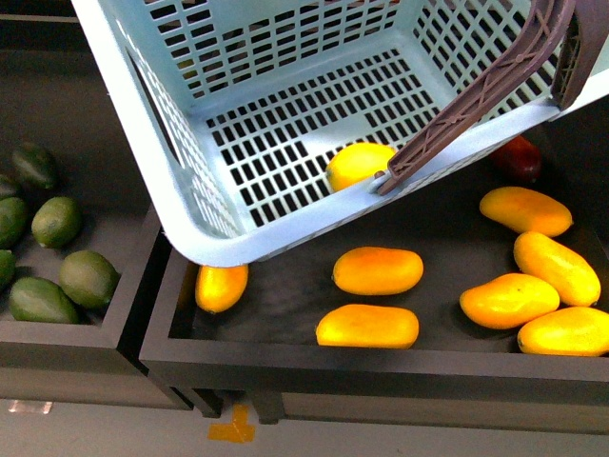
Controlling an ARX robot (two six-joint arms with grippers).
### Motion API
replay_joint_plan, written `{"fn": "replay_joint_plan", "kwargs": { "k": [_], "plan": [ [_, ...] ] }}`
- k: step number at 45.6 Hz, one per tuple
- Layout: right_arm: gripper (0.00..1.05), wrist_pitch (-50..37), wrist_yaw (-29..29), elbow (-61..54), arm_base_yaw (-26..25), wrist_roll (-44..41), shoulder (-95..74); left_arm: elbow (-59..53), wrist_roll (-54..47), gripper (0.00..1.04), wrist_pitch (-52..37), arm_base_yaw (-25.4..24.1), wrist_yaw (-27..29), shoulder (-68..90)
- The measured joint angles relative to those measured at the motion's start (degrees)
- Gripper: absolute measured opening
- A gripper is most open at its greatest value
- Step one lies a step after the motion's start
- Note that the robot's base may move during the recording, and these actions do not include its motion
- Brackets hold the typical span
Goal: Pick lemon and mango into basket
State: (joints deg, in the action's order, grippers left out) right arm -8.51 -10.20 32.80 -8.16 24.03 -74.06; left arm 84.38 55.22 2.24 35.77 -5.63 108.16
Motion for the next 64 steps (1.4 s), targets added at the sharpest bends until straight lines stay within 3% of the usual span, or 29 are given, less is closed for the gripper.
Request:
{"fn": "replay_joint_plan", "kwargs": {
  "k": [14,24,31,64],
  "plan": [
    [0.96,1.4,-0.09,15.78,-0.31,10.27,-25.42,0.0,0.02,0.29,0.0,-0.17,1.29,0.0],
    [0.96,8.22,0.83,31.56,1.29,25.75,-42.49,0.0,0.04,0.29,0.0,-0.31,0.9,0.0],
    [0.96,10.97,0.83,39.76,3.8,31.65,-51.98,0.0,0.07,0.29,0.0,-0.26,0.31,0.0],
    [0.96,24.72,1.33,76.19,6.88,36.72,-80.59,0.0,0.04,0.29,0.0,-0.28,0.92,0.0]
  ]
}}
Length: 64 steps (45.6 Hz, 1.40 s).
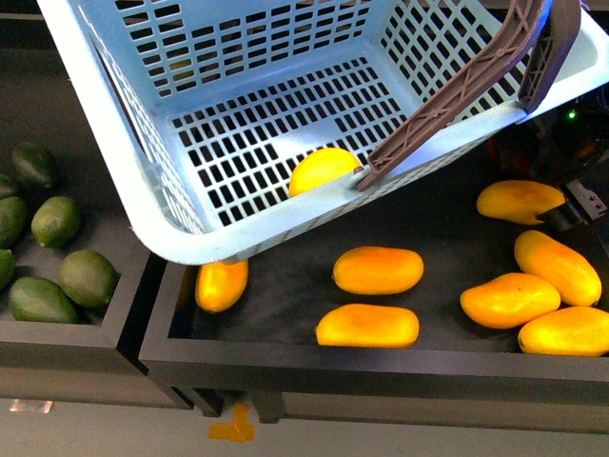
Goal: Pick lemon and mango into basket
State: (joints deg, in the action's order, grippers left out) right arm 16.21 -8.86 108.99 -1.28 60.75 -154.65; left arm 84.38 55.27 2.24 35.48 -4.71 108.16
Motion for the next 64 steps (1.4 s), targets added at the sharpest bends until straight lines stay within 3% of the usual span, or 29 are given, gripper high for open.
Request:
{"fn": "replay_joint_plan", "kwargs": {
  "k": [17,21,28,40,52,64],
  "plan": [
    [0.95,2.32,-0.35,5.92,0.2,0.09,-5.09,0.0,0.04,0.29,0.0,0.0,-0.09,0.0],
    [0.87,2.36,-0.74,5.92,0.22,0.04,-5.18,0.0,0.04,0.29,0.0,0.0,-0.2,0.0],
    [0.64,0.13,-0.77,3.67,0.13,-0.35,-4.42,0.0,0.04,0.29,0.0,0.0,-0.22,0.0],
    [0.58,-10.25,-1.05,-12.72,-1.49,-4.9,7.61,0.0,0.02,0.29,0.0,0.0,-0.04,0.0],
    [0.57,-24.85,1.09,-34.32,-7.19,-16.17,35.67,0.0,0.04,0.29,0.0,0.0,-0.17,0.0],
    [0.57,-25.88,6.23,-43.34,-4.7,-23.19,55.08,0.0,0.04,0.29,0.0,0.02,-0.22,0.0]
  ]
}}
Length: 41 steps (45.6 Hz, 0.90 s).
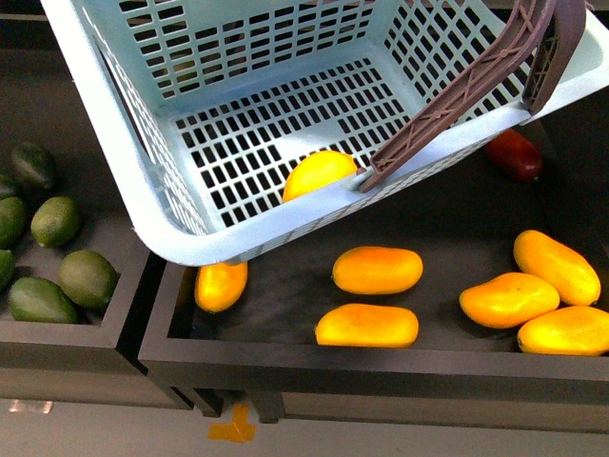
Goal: Pick lemon and mango into basket
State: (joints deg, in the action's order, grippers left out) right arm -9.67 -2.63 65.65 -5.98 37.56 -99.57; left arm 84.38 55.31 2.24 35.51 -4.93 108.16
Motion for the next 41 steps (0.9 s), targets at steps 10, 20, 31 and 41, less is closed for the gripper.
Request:
{"fn": "replay_joint_plan", "kwargs": {
  "k": [10,20,31,41],
  "plan": [
    [0.57,0.81,0.09,-0.81,9.33,-1.46,5.29,0.0,-0.02,0.29,0.0,-0.02,0.04,0.0],
    [0.57,0.79,-2.91,-0.35,16.39,-4.35,3.96,0.0,-0.02,0.29,0.0,-0.02,0.04,0.0],
    [0.62,1.36,-5.7,1.86,21.14,-7.93,0.9,-0.02,0.0,0.29,0.0,-0.02,0.04,0.0],
    [0.89,2.12,-7.85,1.86,20.74,-8.04,1.18,0.0,-0.07,0.29,0.0,-0.02,0.04,0.0]
  ]
}}
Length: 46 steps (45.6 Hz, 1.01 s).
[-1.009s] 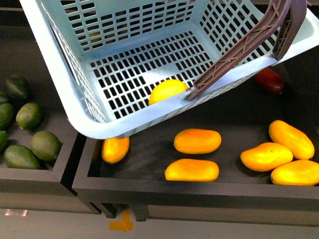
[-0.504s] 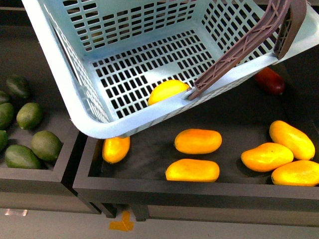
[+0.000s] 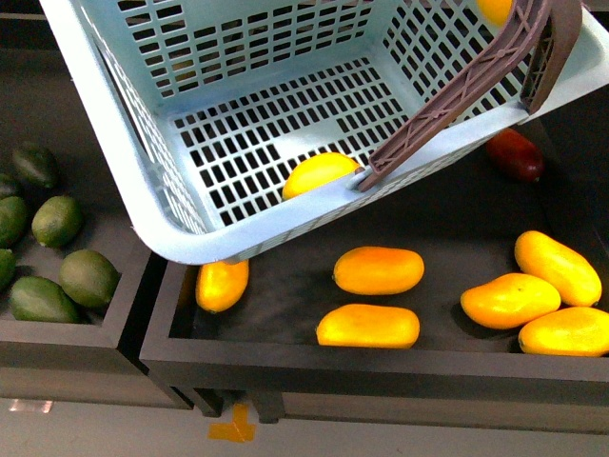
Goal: Pick lemon and mango into basket
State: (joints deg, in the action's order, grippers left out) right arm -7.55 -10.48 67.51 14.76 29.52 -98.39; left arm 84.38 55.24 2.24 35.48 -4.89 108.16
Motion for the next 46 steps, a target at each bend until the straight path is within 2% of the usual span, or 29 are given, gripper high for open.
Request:
{"fn": "replay_joint_plan", "kwargs": {
  "k": [3,13,15,17,21,22,26,38,46],
  "plan": [
    [0.97,0.79,-1.46,-0.07,-0.83,0.11,0.66,0.0,0.09,0.29,0.0,0.0,0.04,0.0],
    [0.96,1.53,-3.87,-1.84,-3.93,-0.04,3.93,-0.15,0.22,0.29,0.02,0.02,-0.52,0.11],
    [0.92,-3.82,-2.1,-3.85,-4.46,-2.38,4.7,-0.17,0.42,0.29,0.02,0.02,-0.15,0.13],
    [0.85,-13.35,0.2,-7.98,-5.03,-8.04,5.99,-0.17,0.35,0.29,0.02,0.02,-0.02,0.13],
    [0.74,-25.35,1.51,-15.04,-5.57,-16.09,8.2,-0.17,0.0,0.29,0.02,0.02,0.33,0.13],
    [0.69,-29.68,1.84,-18.43,-5.88,-19.34,9.46,-0.17,-0.02,0.29,0.02,0.0,0.33,0.13],
    [0.54,-36.96,2.91,-26.71,-6.75,-24.87,13.57,-0.17,0.17,0.29,0.02,-0.04,0.22,0.13],
    [0.02,-42.53,5.62,-44.39,-9.77,-28.81,24.7,-0.17,0.13,0.29,0.02,-0.02,-0.31,0.13],
    [0.02,-43.01,6.84,-51.65,-10.99,-29.09,31.39,-0.17,0.11,0.29,0.02,-0.02,-0.02,0.13]
  ]
}}
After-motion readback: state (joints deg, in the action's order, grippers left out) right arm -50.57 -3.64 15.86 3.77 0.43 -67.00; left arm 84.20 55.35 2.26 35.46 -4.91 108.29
